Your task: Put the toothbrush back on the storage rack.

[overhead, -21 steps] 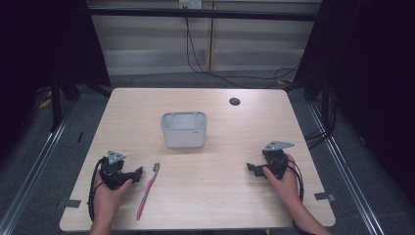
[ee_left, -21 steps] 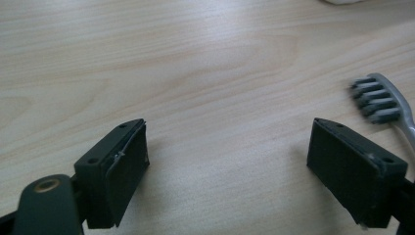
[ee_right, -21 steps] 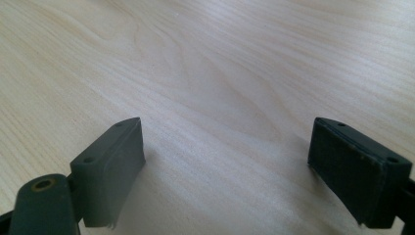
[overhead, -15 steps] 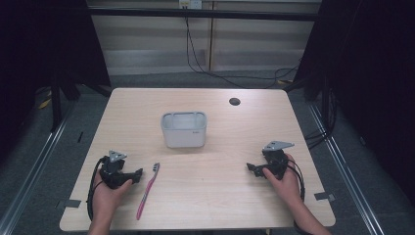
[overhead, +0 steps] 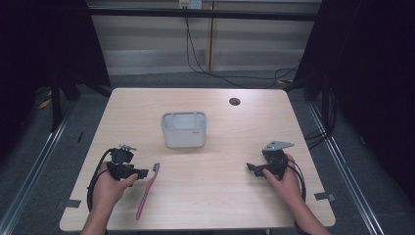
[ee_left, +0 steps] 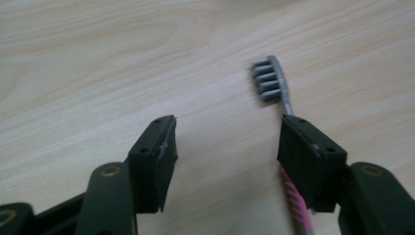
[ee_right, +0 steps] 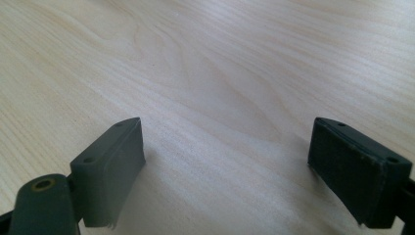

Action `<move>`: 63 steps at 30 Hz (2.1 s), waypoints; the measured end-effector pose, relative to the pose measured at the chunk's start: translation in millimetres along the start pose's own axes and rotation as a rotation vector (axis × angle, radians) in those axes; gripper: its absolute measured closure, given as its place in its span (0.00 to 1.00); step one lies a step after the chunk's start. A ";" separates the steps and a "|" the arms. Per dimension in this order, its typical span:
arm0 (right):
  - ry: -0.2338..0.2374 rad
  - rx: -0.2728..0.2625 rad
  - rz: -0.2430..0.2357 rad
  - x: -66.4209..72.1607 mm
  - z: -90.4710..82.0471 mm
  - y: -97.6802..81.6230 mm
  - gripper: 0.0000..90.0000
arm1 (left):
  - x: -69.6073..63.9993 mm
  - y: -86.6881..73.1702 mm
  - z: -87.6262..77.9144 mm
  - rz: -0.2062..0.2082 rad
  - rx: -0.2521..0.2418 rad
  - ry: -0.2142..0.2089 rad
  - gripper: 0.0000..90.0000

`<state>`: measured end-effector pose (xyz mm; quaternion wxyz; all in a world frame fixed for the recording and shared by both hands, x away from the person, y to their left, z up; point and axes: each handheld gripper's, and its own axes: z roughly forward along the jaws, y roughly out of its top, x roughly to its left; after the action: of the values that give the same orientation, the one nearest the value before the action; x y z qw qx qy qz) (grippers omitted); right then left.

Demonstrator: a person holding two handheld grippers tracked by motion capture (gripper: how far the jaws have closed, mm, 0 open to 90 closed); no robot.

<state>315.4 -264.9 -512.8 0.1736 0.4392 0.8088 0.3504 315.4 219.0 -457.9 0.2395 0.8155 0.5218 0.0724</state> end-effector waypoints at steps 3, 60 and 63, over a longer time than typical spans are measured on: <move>0.000 0.000 0.000 0.0 0.0 0.0 0.14 | -5.9 5.4 1.0 -0.011 0.040 -0.027 0.47; 0.000 0.000 0.000 0.1 -0.1 -0.1 0.14 | -25.6 41.5 -22.8 -0.008 -0.161 -0.058 0.93; -0.001 0.001 0.000 0.2 0.0 0.0 0.14 | -23.1 42.6 -27.0 -0.006 -0.190 -0.054 0.93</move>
<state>315.2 -264.8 -512.8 0.1738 0.4393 0.8089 0.3500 330.0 192.5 -411.3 0.3299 0.7893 0.5084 0.0987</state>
